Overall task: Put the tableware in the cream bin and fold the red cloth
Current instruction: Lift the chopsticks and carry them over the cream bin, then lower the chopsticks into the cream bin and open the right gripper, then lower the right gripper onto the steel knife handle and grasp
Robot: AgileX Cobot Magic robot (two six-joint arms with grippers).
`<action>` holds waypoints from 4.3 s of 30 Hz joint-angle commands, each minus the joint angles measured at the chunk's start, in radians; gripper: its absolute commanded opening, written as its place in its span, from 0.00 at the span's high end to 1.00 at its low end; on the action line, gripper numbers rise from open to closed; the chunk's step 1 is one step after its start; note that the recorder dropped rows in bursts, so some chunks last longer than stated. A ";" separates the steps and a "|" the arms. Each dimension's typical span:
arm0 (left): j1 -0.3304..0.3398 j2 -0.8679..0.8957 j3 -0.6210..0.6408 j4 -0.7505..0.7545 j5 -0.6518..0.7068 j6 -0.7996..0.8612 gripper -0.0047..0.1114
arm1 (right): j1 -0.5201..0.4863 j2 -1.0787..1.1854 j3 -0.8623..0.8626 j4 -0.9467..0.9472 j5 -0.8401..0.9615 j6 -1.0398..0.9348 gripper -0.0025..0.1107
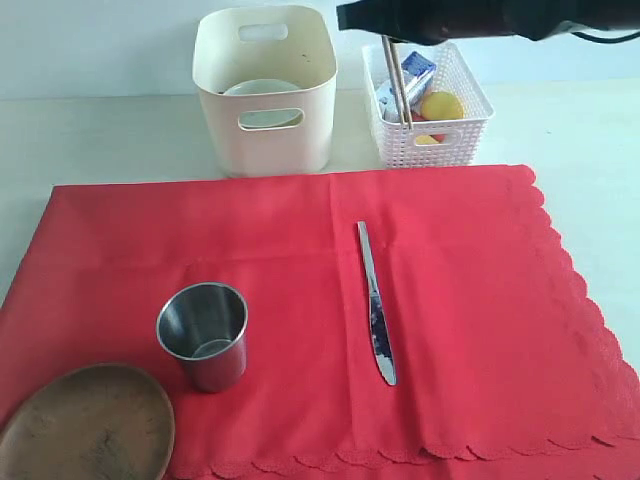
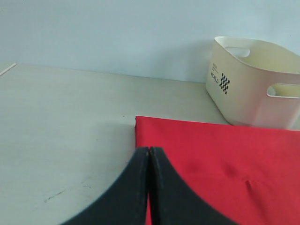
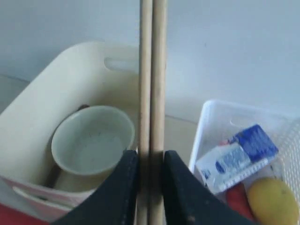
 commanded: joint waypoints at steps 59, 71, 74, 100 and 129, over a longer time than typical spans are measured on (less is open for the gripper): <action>-0.004 -0.005 0.000 0.006 -0.008 0.000 0.94 | 0.144 0.360 -0.259 0.116 -0.503 0.172 0.98; -0.004 -0.005 0.000 0.006 -0.008 0.000 0.94 | 0.144 0.368 -0.259 0.197 -0.444 0.160 0.86; -0.004 -0.005 0.000 0.006 -0.008 0.000 0.94 | 0.144 0.368 -0.259 0.197 -0.431 0.160 0.74; -0.004 -0.005 0.000 0.006 -0.008 0.000 0.94 | 0.114 0.144 -0.259 0.179 0.025 0.089 0.37; -0.004 -0.005 0.000 0.006 -0.008 0.000 0.94 | 0.169 -0.023 -0.186 0.133 0.650 0.009 0.98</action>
